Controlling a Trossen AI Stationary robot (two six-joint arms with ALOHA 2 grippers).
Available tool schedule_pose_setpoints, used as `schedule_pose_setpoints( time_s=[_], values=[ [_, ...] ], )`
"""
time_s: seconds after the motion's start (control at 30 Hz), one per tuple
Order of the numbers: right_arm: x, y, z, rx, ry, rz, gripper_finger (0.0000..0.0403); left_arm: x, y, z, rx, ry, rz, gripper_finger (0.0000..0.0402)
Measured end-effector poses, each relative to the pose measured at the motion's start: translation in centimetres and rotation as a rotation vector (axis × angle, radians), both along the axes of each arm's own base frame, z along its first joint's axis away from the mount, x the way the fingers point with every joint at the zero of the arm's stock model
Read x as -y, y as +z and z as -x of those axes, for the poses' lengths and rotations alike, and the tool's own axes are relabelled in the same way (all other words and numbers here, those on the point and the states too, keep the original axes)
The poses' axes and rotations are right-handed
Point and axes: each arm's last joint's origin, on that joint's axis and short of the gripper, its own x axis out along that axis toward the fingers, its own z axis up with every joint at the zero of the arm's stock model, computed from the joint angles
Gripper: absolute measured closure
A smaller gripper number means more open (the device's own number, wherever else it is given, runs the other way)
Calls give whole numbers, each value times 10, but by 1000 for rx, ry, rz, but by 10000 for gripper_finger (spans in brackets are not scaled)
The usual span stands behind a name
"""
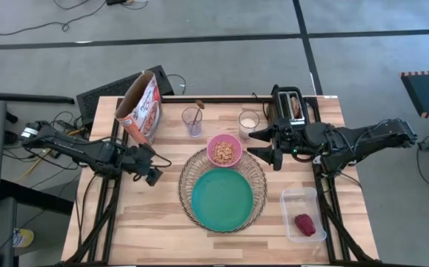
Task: Arrange a breakfast setting
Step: Put the bread on the green plate
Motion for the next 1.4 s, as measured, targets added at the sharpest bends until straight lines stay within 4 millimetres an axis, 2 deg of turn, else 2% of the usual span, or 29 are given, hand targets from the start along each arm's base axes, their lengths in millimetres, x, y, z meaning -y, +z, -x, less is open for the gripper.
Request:
schedule_pose_setpoints(
  time_s=[0.33, 0.5, 0.63, 0.97, 1.07, 1.2, 1.4],
  values=[
    [-2, -8, 1, -81, 80, 5, 30, 17, 39, -20, 296, -30, 170, 65],
    [-6, -14, 2, -145, 213, -9, 30, 26, 52, -35, 490, -68, 223, 65],
    [-12, -19, 4, -198, 281, -29, 30, 35, 59, -47, 601, -106, 247, 65],
    [-26, -27, 13, -301, 350, -34, 30, 57, 53, -85, 755, -129, 325, 65],
    [-22, -23, 19, -313, 341, -38, 30, 61, 53, -94, 791, -123, 320, 65],
    [-8, -5, 27, -376, 279, -25, 30, 62, 66, -104, 783, -134, 259, 65],
    [26, 24, 37, -533, 64, 21, 30, 43, 92, -108, 690, -169, 83, 65]
  ],
)
